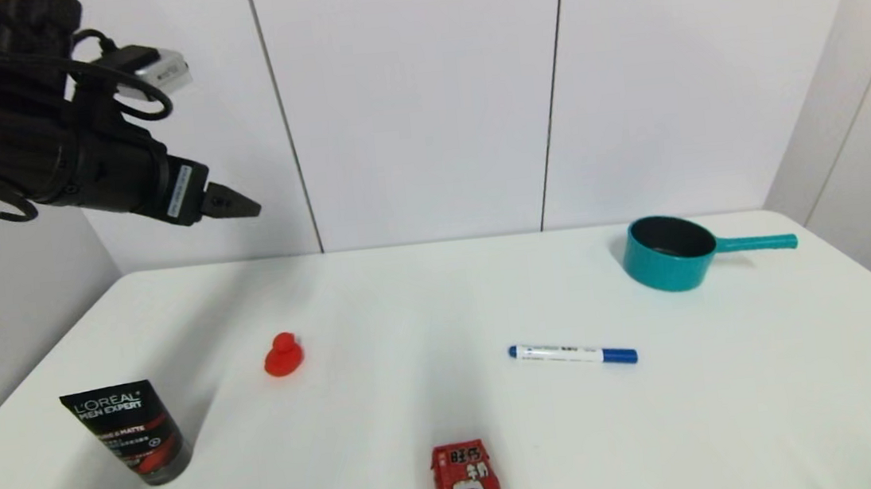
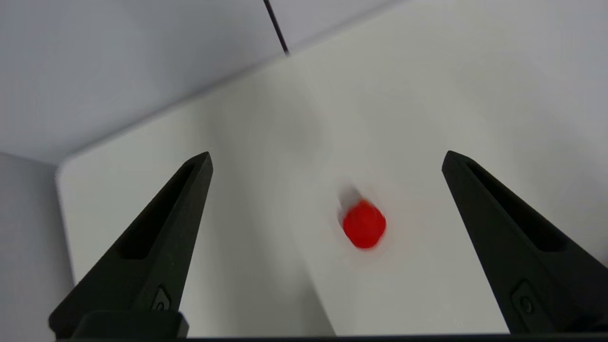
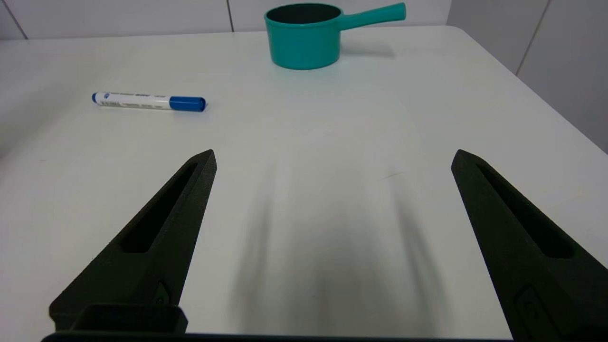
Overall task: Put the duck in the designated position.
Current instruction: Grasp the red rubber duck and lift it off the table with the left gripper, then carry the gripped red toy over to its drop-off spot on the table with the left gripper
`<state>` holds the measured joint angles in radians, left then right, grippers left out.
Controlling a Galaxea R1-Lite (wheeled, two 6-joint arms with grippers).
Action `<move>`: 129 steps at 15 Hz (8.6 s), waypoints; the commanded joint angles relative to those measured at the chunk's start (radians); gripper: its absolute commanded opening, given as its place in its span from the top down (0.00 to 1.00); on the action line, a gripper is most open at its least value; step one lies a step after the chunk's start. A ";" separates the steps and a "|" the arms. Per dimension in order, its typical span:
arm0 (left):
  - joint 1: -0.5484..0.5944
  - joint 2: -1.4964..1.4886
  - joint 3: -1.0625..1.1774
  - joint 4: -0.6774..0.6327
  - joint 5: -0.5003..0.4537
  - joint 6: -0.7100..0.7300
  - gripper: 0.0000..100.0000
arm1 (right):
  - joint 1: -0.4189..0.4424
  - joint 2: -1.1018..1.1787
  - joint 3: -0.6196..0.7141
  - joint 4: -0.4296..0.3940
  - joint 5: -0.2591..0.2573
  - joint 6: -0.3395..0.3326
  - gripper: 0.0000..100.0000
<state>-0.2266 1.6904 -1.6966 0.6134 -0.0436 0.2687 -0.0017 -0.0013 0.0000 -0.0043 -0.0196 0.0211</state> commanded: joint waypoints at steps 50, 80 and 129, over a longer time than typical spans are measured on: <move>-0.053 0.291 0.357 -0.138 0.060 -0.198 1.00 | 0.000 0.001 0.000 0.000 0.000 0.000 0.00; -0.545 0.078 0.255 -0.477 0.053 -0.108 1.00 | 0.000 0.001 0.000 0.000 0.000 0.000 0.00; -0.820 0.391 0.150 -0.491 0.060 -0.263 0.00 | 0.000 0.001 0.000 0.000 0.000 0.000 0.00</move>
<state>-1.0464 2.1715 -1.5519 0.1221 0.0036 0.0066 -0.0017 -0.0013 0.0000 -0.0038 -0.0196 0.0211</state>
